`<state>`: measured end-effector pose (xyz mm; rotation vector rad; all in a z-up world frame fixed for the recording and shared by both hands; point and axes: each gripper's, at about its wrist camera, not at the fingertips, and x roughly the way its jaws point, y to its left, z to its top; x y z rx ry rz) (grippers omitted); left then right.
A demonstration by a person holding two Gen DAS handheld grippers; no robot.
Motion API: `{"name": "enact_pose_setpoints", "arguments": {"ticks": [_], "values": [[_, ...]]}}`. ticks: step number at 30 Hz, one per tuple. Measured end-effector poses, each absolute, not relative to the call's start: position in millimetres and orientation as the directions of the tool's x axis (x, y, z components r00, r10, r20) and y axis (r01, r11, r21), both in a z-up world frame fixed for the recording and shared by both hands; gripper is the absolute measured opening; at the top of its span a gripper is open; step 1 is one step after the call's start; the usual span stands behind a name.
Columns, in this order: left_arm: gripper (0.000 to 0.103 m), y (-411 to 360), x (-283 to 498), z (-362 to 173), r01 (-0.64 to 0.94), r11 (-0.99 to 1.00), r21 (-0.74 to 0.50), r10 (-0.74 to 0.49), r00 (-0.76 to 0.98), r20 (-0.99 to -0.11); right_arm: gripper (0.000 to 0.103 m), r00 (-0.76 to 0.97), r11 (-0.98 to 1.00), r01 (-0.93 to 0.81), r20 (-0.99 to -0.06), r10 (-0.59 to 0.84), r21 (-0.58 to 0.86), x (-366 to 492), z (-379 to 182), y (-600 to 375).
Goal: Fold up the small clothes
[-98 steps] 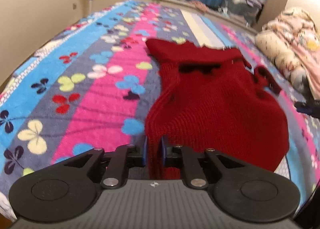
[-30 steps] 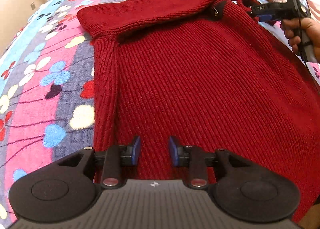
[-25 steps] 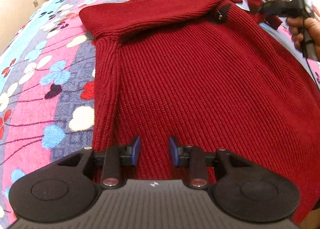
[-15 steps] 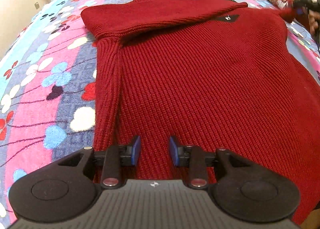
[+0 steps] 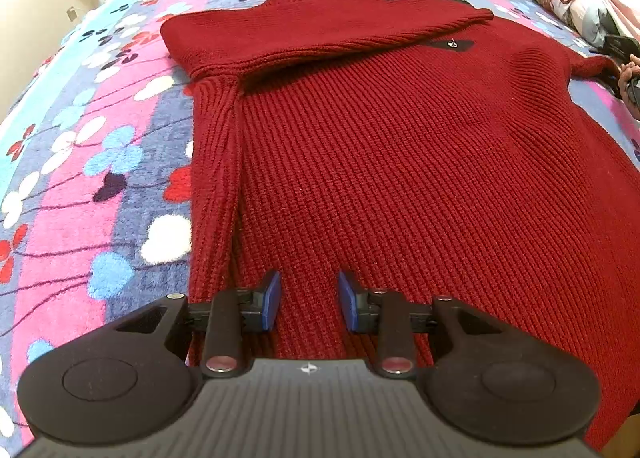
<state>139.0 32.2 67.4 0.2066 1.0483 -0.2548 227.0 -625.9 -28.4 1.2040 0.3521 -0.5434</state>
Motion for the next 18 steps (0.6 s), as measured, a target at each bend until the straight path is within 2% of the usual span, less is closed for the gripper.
{"name": "enact_pose_setpoints", "arguments": {"ticks": [2,3,4,6,9,11,13,14,16,18], "values": [[0.037,32.4,139.4,67.4,0.303,0.952,0.042,-0.112,0.472,-0.874,0.045,0.797,0.245,0.6,-0.545,-0.259,0.762,224.2,-26.2,-633.9],[0.037,32.5,139.7,67.4,0.304,0.952,0.041,-0.113,0.472,-0.875,0.034,0.781,0.241,0.619,-0.554,-0.287,0.748,221.4,-24.7,-638.0],[0.037,32.2,139.7,67.4,0.306,0.951,0.042,-0.113,0.472,-0.875,0.015,0.756,0.231,0.647,-0.569,-0.324,0.727,217.6,-23.4,-640.9],[0.037,32.1,139.8,67.8,0.307,0.951,0.041,-0.114,0.471,-0.875,0.014,0.662,0.205,0.739,-0.634,-0.401,0.642,213.1,-21.0,-645.9],[0.037,31.6,139.1,68.4,0.307,0.951,0.041,-0.114,0.471,-0.874,0.013,0.597,0.208,0.795,-0.672,-0.439,0.57,210.7,-18.9,-641.9],[0.037,30.6,138.4,68.8,0.305,0.951,0.043,-0.112,0.472,-0.874,0.02,0.472,0.203,0.877,-0.7,-0.536,0.436,211.8,-2.0,-631.6],[0.037,30.3,137.8,69.7,0.306,0.951,0.045,-0.111,0.474,-0.874,0.035,0.315,0.136,0.943,-0.678,-0.664,0.305,203.3,16.4,-621.7],[0.037,30.4,137.3,70.2,0.307,0.951,0.046,-0.111,0.474,-0.874,0.035,0.26,0.109,0.959,-0.657,-0.707,0.262,199.3,23.7,-616.4],[0.037,30.2,137.3,71.3,0.31,0.95,0.046,-0.112,0.473,-0.874,0.035,0.296,0.148,0.949,-0.623,-0.724,0.279,191.8,38.4,-606.7],[0.038,30.0,137.5,73.1,0.31,0.95,0.048,-0.11,0.472,-0.874,0.035,0.424,0.272,0.902,-0.575,-0.7,0.334,192.0,57.8,-589.9]]}}
